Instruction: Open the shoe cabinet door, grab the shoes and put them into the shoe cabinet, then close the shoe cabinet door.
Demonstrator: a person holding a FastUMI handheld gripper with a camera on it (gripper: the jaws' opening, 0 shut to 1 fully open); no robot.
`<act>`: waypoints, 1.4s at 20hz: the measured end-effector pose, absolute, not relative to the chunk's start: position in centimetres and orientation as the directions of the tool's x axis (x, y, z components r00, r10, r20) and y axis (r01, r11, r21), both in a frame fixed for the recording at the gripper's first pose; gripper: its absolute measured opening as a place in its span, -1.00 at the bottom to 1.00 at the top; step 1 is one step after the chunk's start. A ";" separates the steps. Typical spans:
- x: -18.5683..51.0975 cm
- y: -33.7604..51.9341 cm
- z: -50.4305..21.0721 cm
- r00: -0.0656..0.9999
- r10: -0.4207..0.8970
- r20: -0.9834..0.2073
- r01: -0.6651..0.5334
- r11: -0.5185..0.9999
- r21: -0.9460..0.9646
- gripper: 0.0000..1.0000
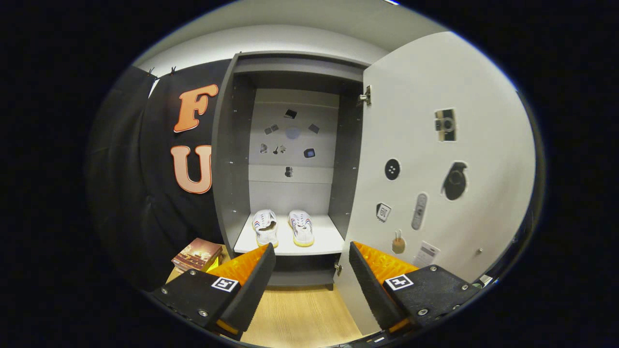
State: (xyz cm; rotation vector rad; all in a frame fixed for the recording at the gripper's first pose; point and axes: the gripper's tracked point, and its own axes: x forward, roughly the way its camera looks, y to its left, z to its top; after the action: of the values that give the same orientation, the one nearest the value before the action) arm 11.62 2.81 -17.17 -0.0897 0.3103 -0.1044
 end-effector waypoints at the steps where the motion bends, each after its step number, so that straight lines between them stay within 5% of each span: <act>1: 10.2 2.0 -17.0 0.945 -0.134 -0.299 0.106 0.988 -0.110 0.89; 17: 0.0 -16.7 -20.6 0.835 -0.437 -0.335 0.405 0.899 -0.165 0.91; 28: 1.9 -19.9 -24.2 0.845 -0.383 -0.374 0.386 0.920 -0.069 0.91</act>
State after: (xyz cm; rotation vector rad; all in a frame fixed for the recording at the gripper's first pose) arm 1.89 -19.90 -24.23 0.0089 0.3927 -0.4059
